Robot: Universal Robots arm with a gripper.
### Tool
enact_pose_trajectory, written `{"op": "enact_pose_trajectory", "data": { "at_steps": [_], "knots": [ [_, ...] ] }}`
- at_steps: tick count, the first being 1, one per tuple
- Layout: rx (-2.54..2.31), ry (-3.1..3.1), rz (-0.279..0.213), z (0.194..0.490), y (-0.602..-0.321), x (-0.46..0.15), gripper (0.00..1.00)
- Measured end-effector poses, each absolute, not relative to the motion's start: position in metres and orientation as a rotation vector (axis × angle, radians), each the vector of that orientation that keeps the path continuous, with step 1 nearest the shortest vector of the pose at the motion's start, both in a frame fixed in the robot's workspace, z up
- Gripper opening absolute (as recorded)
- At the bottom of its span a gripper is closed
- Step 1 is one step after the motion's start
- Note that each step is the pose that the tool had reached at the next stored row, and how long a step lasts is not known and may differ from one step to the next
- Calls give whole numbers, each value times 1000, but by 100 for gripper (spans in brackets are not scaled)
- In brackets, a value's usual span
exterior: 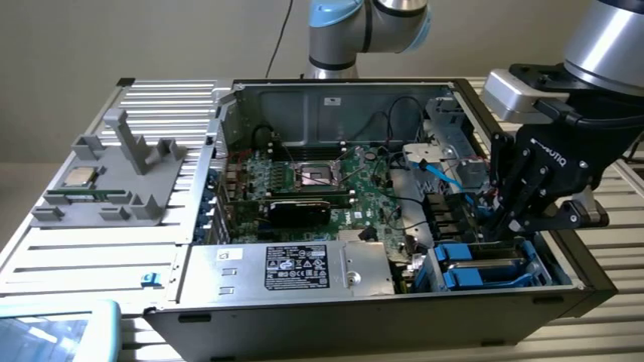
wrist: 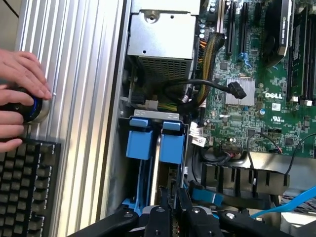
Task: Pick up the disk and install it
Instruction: 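Insert the first disk wire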
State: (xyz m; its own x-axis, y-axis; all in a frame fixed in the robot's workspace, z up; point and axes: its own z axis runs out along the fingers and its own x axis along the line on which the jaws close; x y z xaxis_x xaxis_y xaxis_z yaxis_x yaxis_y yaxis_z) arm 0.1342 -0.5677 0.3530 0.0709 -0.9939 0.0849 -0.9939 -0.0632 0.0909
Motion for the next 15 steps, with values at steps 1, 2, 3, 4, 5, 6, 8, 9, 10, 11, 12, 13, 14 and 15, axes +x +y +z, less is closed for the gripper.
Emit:
{"op": "enact_pose_trajectory", "data": {
  "at_steps": [1, 2, 3, 4, 5, 6, 8, 9, 10, 11, 12, 13, 14, 15],
  "knots": [
    [2197, -2066, -2, 353, -568, 134, 17],
    [2192, -2070, -4, 353, -568, 134, 17],
    [2187, -2074, -6, 352, -568, 135, 17],
    [2181, -2077, -7, 352, -568, 135, 17],
    [2177, -2080, -8, 352, -568, 135, 17],
    [2173, -2082, -8, 352, -568, 136, 17],
    [2167, -2083, -9, 351, -567, 137, 17],
    [2164, -2083, -9, 351, -567, 137, 17],
    [2161, -2081, -10, 350, -567, 138, 17],
    [2158, -2080, -13, 349, -566, 138, 17],
    [2156, -2079, -16, 348, -565, 138, 17],
    [2153, -2080, -18, 348, -564, 137, 17],
    [2150, -2082, -18, 348, -564, 137, 17],
    [2148, -2082, -17, 348, -563, 138, 17]
  ]
}}
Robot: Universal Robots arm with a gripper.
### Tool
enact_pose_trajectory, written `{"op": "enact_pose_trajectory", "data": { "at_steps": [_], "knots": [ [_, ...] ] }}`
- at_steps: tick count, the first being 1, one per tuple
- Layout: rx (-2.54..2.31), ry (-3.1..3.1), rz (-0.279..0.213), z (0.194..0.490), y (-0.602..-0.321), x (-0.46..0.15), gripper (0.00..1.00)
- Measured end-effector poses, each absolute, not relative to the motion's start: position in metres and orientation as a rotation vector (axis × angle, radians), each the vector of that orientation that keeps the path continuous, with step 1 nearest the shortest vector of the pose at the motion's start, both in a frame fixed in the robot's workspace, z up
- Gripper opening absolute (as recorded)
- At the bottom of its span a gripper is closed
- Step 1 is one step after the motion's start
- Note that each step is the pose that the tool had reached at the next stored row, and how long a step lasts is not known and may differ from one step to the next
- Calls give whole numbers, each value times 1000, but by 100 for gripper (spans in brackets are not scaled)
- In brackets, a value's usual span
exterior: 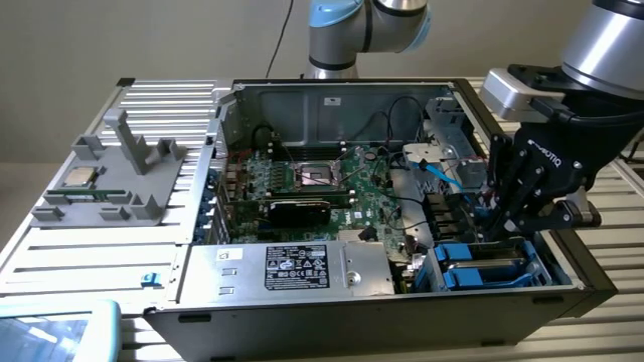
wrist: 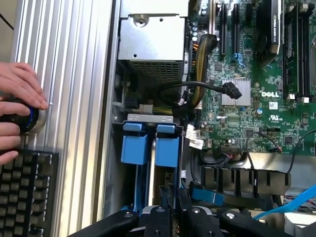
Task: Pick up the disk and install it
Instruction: 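Insert the first disk wire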
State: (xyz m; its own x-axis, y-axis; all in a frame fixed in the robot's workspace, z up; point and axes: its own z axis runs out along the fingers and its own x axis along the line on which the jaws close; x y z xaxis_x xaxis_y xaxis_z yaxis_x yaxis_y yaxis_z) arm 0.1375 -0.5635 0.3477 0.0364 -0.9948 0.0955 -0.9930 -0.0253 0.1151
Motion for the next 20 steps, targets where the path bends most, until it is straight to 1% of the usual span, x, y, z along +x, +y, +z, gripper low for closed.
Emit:
{"op": "enact_pose_trajectory", "data": {
  "at_steps": [9, 13, 20],
  "knots": [
    [2140, -2081, -18, 347, -560, 141, 17],
    [2117, -2088, -35, 347, -560, 141, 17],
    [2099, -2104, -38, 347, -561, 143, 17]
  ]
}}
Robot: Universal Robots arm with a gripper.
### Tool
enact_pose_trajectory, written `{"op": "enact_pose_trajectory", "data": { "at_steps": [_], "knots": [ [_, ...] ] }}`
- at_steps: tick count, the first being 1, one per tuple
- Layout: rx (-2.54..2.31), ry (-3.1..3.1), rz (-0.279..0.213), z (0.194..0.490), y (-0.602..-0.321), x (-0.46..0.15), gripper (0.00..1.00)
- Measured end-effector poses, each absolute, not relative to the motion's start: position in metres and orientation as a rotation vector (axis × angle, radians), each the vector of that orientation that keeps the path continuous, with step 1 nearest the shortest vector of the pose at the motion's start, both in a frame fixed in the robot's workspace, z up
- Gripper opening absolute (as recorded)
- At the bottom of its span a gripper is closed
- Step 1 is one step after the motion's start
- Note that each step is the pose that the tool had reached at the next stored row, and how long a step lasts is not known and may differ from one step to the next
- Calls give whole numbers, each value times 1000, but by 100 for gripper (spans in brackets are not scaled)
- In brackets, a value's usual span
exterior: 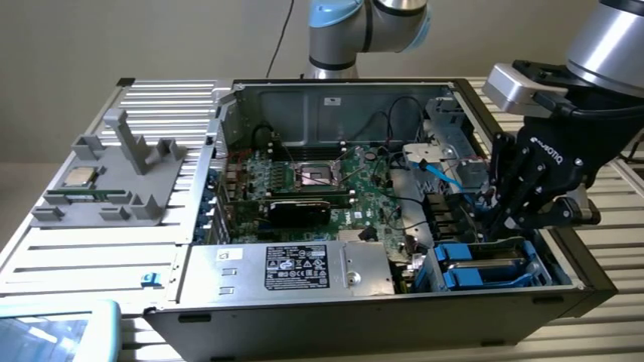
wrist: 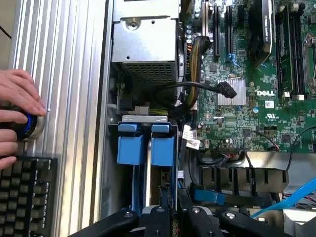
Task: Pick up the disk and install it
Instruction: 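Insert the first disk wire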
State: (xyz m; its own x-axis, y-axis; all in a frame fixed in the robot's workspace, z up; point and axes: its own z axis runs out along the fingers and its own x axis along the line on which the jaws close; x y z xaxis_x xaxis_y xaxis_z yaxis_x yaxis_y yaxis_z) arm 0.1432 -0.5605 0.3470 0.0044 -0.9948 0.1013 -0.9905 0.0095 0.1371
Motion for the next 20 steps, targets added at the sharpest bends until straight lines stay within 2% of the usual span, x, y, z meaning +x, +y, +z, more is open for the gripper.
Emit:
{"op": "enact_pose_trajectory", "data": {
  "at_steps": [20],
  "knots": [
    [2048, -2142, -35, 346, -568, 146, 17]
  ]
}}
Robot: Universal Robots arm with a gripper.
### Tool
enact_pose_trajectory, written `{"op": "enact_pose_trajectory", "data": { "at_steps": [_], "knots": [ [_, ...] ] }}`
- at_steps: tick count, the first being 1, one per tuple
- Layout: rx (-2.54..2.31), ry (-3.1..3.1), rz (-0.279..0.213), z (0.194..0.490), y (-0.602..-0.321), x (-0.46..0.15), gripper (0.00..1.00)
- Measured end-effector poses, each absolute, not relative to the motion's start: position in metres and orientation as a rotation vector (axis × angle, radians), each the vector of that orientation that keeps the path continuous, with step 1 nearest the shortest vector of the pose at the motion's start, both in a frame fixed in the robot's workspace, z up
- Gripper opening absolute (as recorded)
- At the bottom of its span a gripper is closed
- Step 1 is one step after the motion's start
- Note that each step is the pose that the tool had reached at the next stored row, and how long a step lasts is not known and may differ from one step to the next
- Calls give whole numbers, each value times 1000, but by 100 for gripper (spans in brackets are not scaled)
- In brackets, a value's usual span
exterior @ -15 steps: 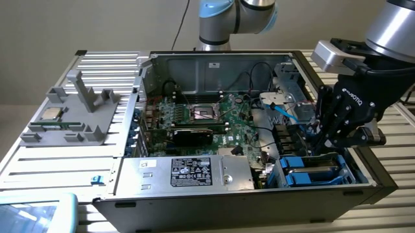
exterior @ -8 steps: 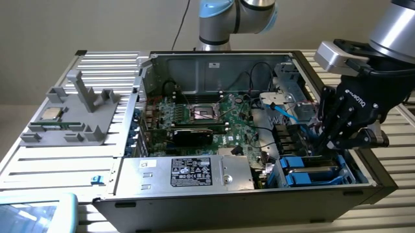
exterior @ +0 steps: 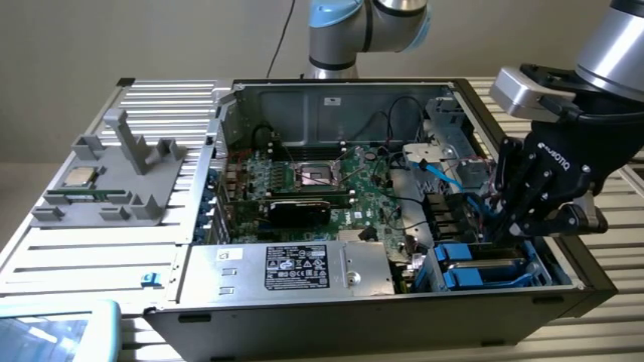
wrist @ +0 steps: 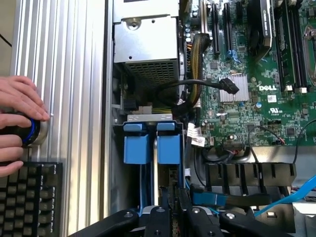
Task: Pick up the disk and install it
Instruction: 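Insert the first disk wire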
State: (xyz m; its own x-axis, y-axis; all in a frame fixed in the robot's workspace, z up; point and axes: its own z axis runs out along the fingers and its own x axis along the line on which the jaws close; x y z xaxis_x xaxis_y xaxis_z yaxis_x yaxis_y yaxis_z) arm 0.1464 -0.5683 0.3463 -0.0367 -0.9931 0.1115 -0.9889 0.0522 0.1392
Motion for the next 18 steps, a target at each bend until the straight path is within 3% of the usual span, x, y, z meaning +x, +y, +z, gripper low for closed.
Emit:
{"op": "enact_pose_trajectory", "data": {
  "at_steps": [18],
  "knots": [
    [2054, -2146, -50, 340, -568, 143, 17]
  ]
}}
